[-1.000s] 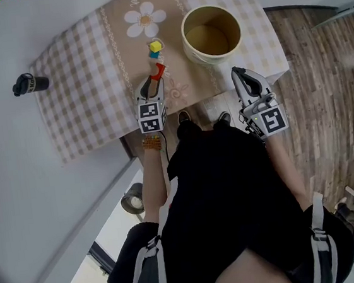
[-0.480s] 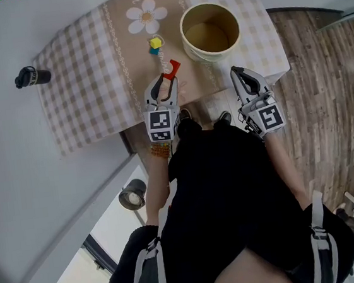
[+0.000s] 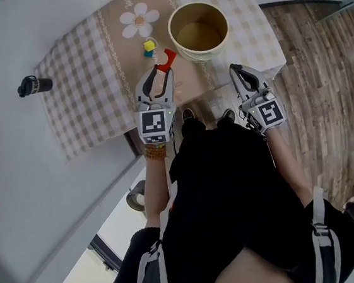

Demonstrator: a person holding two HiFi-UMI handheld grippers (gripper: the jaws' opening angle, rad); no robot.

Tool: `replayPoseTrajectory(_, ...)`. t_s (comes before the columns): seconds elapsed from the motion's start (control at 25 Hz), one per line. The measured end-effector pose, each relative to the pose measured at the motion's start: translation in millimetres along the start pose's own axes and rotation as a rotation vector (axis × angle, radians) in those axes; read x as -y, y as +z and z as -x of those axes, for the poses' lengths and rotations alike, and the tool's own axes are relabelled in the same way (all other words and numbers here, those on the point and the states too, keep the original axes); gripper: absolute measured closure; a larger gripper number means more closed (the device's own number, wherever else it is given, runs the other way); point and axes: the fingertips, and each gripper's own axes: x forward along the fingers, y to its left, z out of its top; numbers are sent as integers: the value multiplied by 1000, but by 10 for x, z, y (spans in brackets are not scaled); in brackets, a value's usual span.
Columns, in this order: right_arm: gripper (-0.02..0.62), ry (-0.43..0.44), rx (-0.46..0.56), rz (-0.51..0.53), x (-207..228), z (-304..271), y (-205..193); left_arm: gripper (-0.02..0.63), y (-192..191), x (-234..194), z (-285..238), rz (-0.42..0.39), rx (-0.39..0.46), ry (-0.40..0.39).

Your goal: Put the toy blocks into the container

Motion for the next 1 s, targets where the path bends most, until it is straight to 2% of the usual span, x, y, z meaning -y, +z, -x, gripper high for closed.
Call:
replayPoseTrajectory(0.12,589,-36,8,-22,121,106,1,471,408,57,-255,-99,4,-76)
replayPoseTrajectory(0.24,589,-85,30,-34,260,225,49,471,512,193,-618,-194,-126,-196)
replayPoseTrajectory(0.36,589,-135,51,-33,418,393,114,471,487,402,-904,-305,-265,-339)
replayPoseTrajectory(0.48,589,-184,60,-44,558,565,144,471,478,604,-1140,-415,-358,-464)
replayPoseTrajectory(0.72,589,-271,65,-54,724,847,106,471,74,842,-1575,-612,-599,-638)
replayPoseTrajectory(0.8,589,-291,65,-55,760,923,90,471,-74,930,-1649,-637,-666,-676)
replayPoseTrajectory(1.0,589,-330,57,-62,830,1070,37,469,-393,1013,-1819,-677,-816,-684)
